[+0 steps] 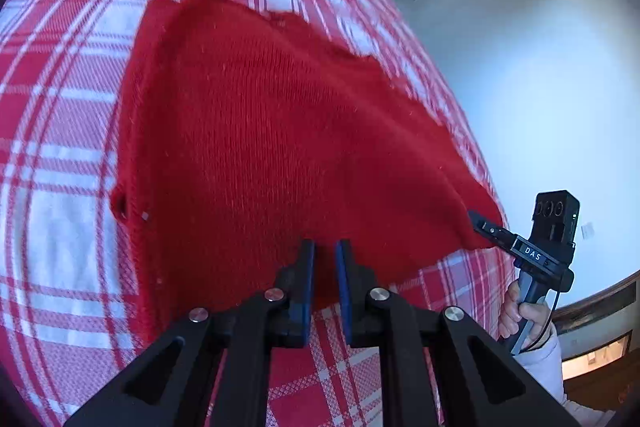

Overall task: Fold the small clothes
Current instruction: 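Lift the hem and fold it toward the collar with both tools, then release the folded hem with both tools and pull them back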

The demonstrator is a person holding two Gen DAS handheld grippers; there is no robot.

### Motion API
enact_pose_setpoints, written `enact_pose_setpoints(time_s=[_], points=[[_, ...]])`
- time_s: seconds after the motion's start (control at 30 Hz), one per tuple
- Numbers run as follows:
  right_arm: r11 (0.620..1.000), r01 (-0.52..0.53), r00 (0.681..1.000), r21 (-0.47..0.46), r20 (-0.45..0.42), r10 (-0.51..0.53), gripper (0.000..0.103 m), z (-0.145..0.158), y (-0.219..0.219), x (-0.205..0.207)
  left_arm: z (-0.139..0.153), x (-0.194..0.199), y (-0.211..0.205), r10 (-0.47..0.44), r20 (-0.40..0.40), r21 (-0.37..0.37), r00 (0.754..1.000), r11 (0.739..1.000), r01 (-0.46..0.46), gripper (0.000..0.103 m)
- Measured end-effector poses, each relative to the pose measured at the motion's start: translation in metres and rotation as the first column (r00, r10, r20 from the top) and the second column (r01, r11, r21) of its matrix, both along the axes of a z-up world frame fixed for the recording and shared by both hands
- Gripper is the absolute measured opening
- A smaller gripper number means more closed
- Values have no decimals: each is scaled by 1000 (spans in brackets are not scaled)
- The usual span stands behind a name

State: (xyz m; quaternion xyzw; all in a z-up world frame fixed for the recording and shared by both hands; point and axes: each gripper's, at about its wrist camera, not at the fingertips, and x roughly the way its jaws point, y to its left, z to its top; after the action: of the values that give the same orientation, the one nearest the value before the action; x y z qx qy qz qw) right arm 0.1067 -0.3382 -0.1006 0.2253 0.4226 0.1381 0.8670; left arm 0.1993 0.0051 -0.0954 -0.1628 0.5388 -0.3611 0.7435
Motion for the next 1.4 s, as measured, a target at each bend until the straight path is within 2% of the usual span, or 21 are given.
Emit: enact_pose_setpoints(time_s=[0.1,0.17,0.23,0.3,0.37,0.4,0.43,0.5,0.57,0.6,0.63,0.7,0.77,0.87,0.93,1.03,1.07,1.13,1.27,1.33,1.4], points=[[998,-15,999,-62,45,18,9,11,-1,-21,7,-5,-1,-38,38,27,999,999,37,11],[988,28,998,-154,52,-20,9,17,-11,-35,12,-10,-5,-81,89,124,993,990,69,11],[953,49,999,-298,-1,-52,9,8,-15,-38,12,-11,-5,-125,122,256,985,962,91,11],[950,32,999,-311,-17,-39,12,-1,-19,-42,13,-12,0,-145,134,275,980,956,103,11],[956,68,998,-286,25,-64,24,9,-24,-45,23,-14,8,-150,168,306,974,948,93,11],[958,105,994,-268,56,-93,41,17,-28,-44,31,-15,14,-155,198,315,968,945,87,11],[960,148,987,-236,101,-127,67,27,-34,-43,37,-15,17,-154,214,308,965,948,83,11],[963,218,958,-156,223,-180,96,52,-43,-38,57,-9,27,-127,253,252,959,966,61,11],[970,197,948,-141,281,-151,92,69,-40,-17,70,1,33,-71,285,216,956,976,8,11],[969,180,952,-172,277,-128,77,73,-36,3,73,6,31,-39,297,197,954,980,-21,11],[965,172,958,-200,260,-117,51,73,-33,17,74,15,27,12,305,167,952,984,-66,11],[962,123,981,-246,177,-80,29,64,-25,67,70,26,20,61,301,140,952,984,-108,11],[951,110,991,-290,109,-81,29,47,-17,102,60,38,6,97,297,162,950,975,-151,11],[915,72,997,-398,5,-77,39,18,-5,138,41,46,-7,114,292,212,950,961,-180,11],[908,37,996,-417,-64,-70,59,0,-5,144,29,47,-13,114,289,247,951,950,-189,11],[884,55,995,-464,-45,-86,59,-2,-4,137,19,43,-11,132,305,239,943,948,-209,11],[888,57,995,-456,-44,-87,58,-3,-5,135,18,43,-11,138,313,229,940,949,-215,11],[904,43,997,-426,-36,-64,14,-3,-8,132,17,42,-9,146,309,216,940,952,-218,11],[891,77,997,-447,38,-67,10,16,-5,127,16,42,-4,164,287,192,944,955,-225,11],[865,149,988,-479,115,-106,10,31,-9,121,16,40,-4,168,290,193,942,954,-230,11],[829,201,978,-521,147,-146,10,38,-13,122,16,37,-7,162,309,206,937,950,-232,11]])
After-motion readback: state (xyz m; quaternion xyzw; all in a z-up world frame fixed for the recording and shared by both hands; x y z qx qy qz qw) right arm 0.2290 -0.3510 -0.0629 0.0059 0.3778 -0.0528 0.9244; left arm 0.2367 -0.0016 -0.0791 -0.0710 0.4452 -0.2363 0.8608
